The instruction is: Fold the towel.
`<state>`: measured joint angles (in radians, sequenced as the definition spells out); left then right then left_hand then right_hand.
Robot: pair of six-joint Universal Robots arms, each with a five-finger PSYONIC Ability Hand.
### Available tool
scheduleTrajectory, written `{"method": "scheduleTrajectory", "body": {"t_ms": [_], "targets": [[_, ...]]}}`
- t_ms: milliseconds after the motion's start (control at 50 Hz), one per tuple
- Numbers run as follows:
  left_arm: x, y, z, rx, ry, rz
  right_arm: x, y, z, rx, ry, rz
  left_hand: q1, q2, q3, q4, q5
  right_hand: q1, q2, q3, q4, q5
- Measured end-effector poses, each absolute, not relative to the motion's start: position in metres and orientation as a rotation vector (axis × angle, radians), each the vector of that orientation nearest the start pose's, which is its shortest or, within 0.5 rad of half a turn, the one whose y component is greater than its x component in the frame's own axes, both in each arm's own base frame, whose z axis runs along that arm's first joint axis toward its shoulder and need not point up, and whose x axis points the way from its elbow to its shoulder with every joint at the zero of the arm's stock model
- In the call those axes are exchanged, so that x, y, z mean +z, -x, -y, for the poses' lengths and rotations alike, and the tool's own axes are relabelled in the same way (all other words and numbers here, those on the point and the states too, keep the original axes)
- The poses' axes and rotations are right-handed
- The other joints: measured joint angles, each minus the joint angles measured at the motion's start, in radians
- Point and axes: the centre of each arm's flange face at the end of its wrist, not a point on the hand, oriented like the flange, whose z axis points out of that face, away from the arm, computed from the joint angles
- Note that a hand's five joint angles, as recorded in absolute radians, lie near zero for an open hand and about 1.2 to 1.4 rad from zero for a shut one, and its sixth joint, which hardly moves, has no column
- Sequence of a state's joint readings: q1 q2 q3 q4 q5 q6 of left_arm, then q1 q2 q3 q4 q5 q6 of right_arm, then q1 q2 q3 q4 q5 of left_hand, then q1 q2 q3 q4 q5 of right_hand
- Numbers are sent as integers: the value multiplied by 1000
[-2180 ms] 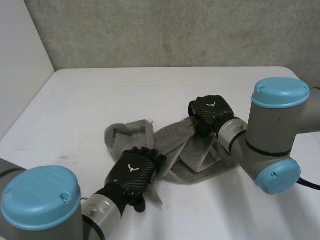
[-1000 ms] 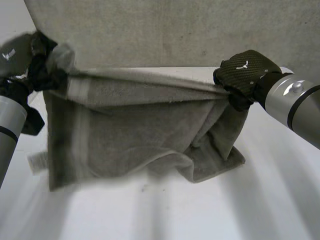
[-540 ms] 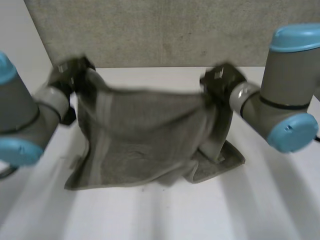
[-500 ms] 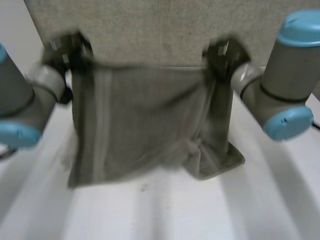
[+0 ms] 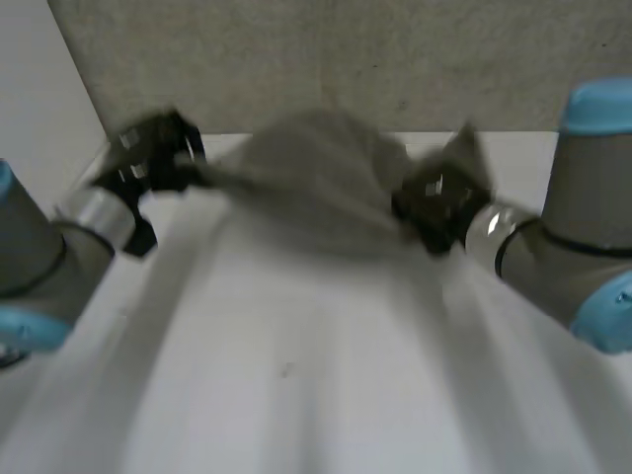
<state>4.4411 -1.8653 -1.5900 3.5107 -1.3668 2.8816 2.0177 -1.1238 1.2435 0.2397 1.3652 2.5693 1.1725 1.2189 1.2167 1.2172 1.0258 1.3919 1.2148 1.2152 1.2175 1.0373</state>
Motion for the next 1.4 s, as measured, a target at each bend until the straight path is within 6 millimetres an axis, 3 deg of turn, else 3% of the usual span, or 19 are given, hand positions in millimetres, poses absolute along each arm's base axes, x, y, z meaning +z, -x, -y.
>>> {"method": "scheduleTrajectory", "body": {"t_ms": [60,140,220,280,360,400,440,460,640,760,920,940,1040,1060,1400], "targets": [[206,241,299,1730,247,1954,200,-291,260,-1533,1417,-2189,0,0,0,0,0,0,0,0,0,0],[181,238,287,1660,281,2042,169,-290,259,-1464,1384,-2228,0,0,0,0,0,0,0,0,0,0],[176,234,286,1661,293,2070,149,-289,266,-1491,1276,-2241,0,0,0,0,0,0,0,0,0,1],[185,231,288,1697,292,2056,142,-286,272,-1510,1160,-2252,0,0,0,0,0,-2,-1,0,-1,0],[203,228,288,1753,288,2009,141,-283,276,-1511,1061,-2262,0,0,0,0,0,-114,-96,-85,-87,-71],[220,226,286,1801,284,1963,145,-280,278,-1511,988,-2268,0,0,0,0,0,-371,-316,-316,-318,-306],[227,225,285,1821,282,1943,147,-279,279,-1511,961,-2270,0,0,0,0,0,-416,-357,-353,-355,-343],[235,224,283,1844,281,1919,150,-277,281,-1516,935,-2272,0,0,0,0,0,-624,-544,-544,-530,-515],[269,210,273,1948,255,1847,169,-253,304,-1593,803,-2302,0,0,0,0,0,-1046,-905,-903,-904,-896],[271,199,276,1976,221,1861,179,-237,322,-1640,772,-2292,0,0,0,0,1,-1054,-909,-912,-912,-906],[265,189,284,1981,188,1896,183,-228,335,-1655,901,-2257,0,0,0,0,1,-1048,-909,-912,-912,-906],[264,186,287,1983,178,1905,182,-225,339,-1670,998,-2248,0,0,0,0,1,-1047,-909,-912,-912,-906],[262,182,290,1986,166,1915,179,-222,343,-1692,1103,-2243,0,0,0,0,0,-1047,-909,-912,-912,-906],[261,180,292,1988,159,1922,175,-220,345,-1708,1189,-2239,0,0,0,0,0,-1047,-909,-912,-912,-906],[250,173,303,1971,127,1969,143,-225,362,-1799,1400,-2152,0,0,0,0,1,-903,-793,-792,-792,-790]]}}
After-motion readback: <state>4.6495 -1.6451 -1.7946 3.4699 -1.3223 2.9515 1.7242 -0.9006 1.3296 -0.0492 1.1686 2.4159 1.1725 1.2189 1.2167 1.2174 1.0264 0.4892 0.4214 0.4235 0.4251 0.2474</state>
